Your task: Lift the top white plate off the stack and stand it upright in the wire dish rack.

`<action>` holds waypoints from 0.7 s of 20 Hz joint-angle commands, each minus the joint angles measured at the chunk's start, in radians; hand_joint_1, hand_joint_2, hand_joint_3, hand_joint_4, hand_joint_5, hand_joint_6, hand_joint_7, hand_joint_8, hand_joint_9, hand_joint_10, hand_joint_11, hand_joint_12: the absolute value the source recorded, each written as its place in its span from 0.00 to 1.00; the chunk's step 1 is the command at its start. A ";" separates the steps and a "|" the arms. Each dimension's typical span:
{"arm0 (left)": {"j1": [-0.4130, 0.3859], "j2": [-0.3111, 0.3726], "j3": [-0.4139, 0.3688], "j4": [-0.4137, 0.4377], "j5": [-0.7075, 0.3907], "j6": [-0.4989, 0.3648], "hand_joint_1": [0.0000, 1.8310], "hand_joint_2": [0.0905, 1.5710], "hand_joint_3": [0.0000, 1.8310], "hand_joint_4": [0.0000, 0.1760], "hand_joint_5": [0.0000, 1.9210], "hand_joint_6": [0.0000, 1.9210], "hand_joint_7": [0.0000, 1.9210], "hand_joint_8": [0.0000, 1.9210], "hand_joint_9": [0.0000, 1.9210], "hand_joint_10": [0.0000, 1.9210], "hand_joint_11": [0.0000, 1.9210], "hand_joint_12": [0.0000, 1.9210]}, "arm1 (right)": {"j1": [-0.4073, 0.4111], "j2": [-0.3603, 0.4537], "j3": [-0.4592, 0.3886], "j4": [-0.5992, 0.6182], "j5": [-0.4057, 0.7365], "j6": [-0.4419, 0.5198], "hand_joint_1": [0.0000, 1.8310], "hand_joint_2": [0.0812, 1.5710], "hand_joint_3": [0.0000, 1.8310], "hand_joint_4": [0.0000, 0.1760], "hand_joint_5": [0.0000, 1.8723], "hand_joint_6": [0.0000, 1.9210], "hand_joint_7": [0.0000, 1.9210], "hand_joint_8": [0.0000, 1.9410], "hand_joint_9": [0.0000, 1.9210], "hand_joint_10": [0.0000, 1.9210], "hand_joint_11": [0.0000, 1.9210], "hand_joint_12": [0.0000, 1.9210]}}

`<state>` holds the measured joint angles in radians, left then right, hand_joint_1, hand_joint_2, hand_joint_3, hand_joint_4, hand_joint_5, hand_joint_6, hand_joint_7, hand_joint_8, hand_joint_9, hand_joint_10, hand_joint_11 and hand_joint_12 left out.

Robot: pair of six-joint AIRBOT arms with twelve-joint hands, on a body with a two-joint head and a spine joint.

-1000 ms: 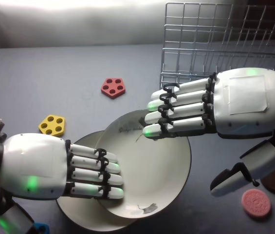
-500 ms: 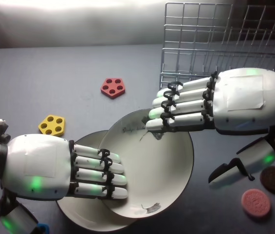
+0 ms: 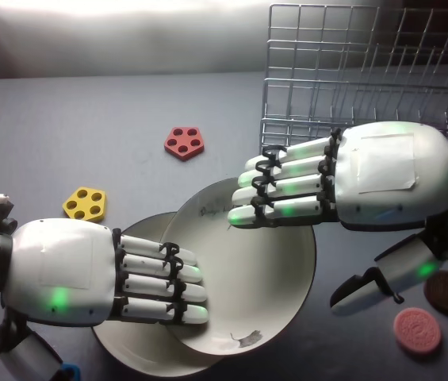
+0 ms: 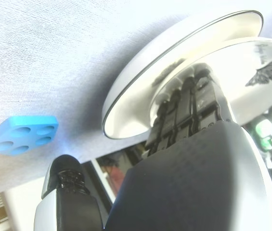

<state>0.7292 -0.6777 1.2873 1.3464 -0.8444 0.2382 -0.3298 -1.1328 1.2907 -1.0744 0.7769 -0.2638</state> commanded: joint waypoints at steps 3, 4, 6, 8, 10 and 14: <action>-0.006 -0.014 -0.007 0.006 -0.004 0.001 0.08 0.58 0.00 0.00 0.00 0.00 0.00 0.00 0.01 0.00 0.02 0.00 | -0.005 -0.008 0.006 0.058 0.057 0.000 0.24 0.65 0.00 0.00 0.01 0.00 0.01 0.00 0.03 0.00 0.06 0.00; -0.006 -0.015 -0.006 0.006 -0.004 0.001 0.08 0.58 0.00 0.00 0.00 0.00 0.00 0.00 0.01 0.00 0.02 0.00 | -0.008 -0.014 0.009 0.058 0.052 0.000 0.24 0.65 0.00 0.00 0.01 0.00 0.01 0.00 0.03 0.00 0.06 0.00; -0.006 -0.015 -0.005 0.006 -0.004 0.001 0.08 0.58 0.00 0.00 0.00 0.00 0.00 0.00 0.01 0.00 0.02 0.00 | -0.010 -0.024 0.012 0.058 0.045 0.000 0.31 0.65 0.00 0.00 0.00 0.00 0.00 0.00 0.01 0.00 0.05 0.00; -0.006 -0.015 -0.006 0.005 -0.004 0.001 0.08 0.58 0.00 0.00 0.00 0.00 0.00 0.00 0.01 0.00 0.02 0.00 | -0.011 -0.033 0.010 0.058 0.040 -0.003 0.31 0.65 0.00 0.00 0.00 0.00 0.00 0.00 0.01 0.00 0.05 0.00; -0.006 -0.016 -0.006 0.005 -0.004 0.001 0.09 0.58 0.00 0.00 0.00 0.00 0.00 0.00 0.01 0.00 0.02 0.00 | -0.011 -0.041 0.007 0.058 0.034 -0.011 0.35 0.64 0.00 0.00 0.00 0.00 0.00 0.00 0.00 0.00 0.04 0.00; -0.006 -0.016 -0.005 0.003 -0.003 0.001 0.09 0.59 0.00 0.00 0.00 0.00 0.00 0.00 0.01 0.00 0.02 0.00 | -0.011 -0.053 -0.005 0.063 0.026 -0.029 0.49 0.65 0.00 0.00 0.00 0.00 0.00 0.00 0.00 0.00 0.05 0.01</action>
<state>0.7292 -0.6777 1.2881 1.3453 -0.8440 0.2382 -0.3420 -1.1923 1.2911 -1.0649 0.7235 -0.2905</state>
